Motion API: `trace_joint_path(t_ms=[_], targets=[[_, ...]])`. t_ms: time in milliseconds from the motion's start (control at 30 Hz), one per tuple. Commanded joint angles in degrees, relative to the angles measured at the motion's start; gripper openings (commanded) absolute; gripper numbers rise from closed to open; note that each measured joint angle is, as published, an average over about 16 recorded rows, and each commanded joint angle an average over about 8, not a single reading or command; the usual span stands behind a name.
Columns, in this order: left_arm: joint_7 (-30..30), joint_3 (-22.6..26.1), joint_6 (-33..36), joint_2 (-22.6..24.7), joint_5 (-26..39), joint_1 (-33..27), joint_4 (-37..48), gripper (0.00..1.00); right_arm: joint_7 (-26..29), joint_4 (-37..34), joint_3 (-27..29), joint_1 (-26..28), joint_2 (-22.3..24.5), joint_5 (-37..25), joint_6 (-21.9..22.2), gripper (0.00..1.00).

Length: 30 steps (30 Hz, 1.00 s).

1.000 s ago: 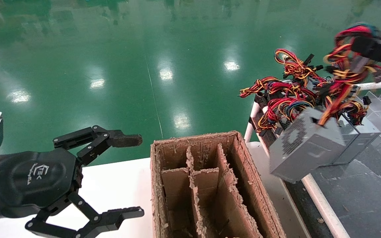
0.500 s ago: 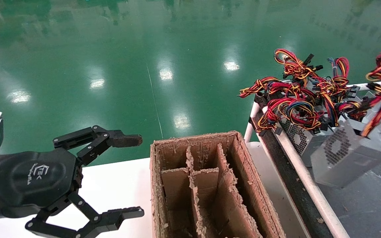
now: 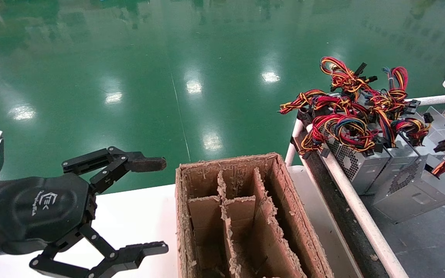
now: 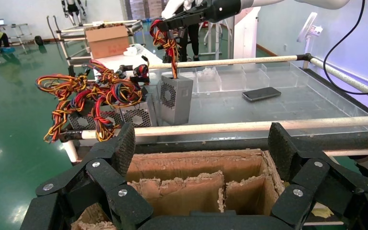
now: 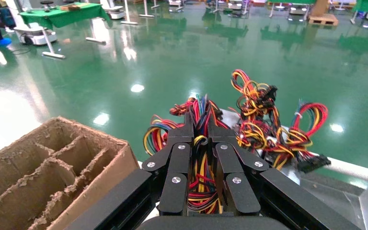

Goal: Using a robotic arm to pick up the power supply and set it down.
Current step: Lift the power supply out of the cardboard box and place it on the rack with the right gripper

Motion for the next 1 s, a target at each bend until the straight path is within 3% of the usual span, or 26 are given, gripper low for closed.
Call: trace_joint_path(t_ms=[33, 667, 1000], targets=[[0.0, 0.0, 0.0, 0.0, 0.0, 0.0, 0.0, 1.00, -0.2, -0.6, -0.4, 0.0, 0.2, 0.2, 0.0, 0.00], [0.0, 0.1, 0.0, 0.0, 0.0, 0.0, 0.0, 1.00, -2.1, 0.7, -5.9, 2.3, -3.9, -0.2, 0.1, 0.00], [0.1, 0.1, 0.0, 0.0, -0.1, 0.0, 0.0, 1.00, -3.5, -2.4, -8.5, 5.7, -7.7, -2.3, 1.0, 0.00]])
